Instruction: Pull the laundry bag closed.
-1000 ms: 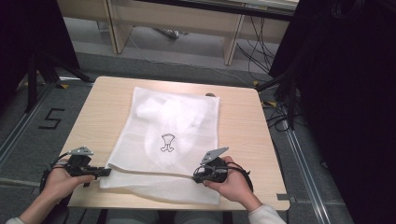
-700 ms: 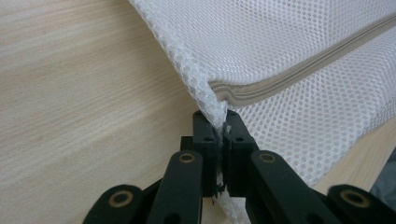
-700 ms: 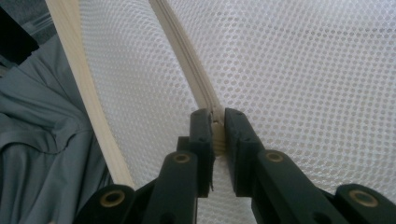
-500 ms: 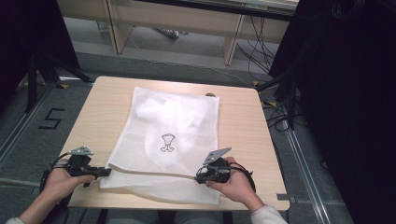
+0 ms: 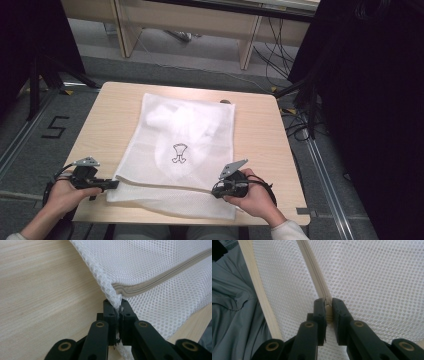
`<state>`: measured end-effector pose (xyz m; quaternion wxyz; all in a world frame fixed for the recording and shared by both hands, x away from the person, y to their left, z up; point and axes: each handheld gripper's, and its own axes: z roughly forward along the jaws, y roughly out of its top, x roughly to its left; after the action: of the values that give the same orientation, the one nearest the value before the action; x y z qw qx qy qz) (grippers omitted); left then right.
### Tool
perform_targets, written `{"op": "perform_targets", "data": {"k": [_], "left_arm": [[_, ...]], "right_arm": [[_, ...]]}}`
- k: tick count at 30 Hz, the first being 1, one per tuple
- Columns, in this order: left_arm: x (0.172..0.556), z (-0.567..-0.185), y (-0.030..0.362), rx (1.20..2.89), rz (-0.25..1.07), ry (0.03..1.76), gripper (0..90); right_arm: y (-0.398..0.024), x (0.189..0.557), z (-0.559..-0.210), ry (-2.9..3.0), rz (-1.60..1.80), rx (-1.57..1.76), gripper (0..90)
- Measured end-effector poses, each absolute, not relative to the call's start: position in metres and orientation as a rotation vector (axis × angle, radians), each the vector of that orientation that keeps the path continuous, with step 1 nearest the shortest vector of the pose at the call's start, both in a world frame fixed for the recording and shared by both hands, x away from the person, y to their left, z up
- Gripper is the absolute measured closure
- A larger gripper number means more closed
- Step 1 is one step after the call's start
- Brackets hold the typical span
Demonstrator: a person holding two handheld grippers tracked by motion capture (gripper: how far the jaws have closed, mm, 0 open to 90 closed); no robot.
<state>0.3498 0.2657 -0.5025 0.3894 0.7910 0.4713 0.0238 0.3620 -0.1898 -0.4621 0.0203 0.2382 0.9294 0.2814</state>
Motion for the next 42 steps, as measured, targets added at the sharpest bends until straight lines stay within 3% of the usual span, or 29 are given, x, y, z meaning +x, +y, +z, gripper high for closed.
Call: {"op": "perform_targets", "data": {"k": [42], "left_arm": [[0.35, -0.502, 0.267, 2.014, 0.058, 1.197, 85.5]], "right_arm": [[-0.224, 0.36, -0.467, 2.898, 0.736, 0.791, 82.8]]}}
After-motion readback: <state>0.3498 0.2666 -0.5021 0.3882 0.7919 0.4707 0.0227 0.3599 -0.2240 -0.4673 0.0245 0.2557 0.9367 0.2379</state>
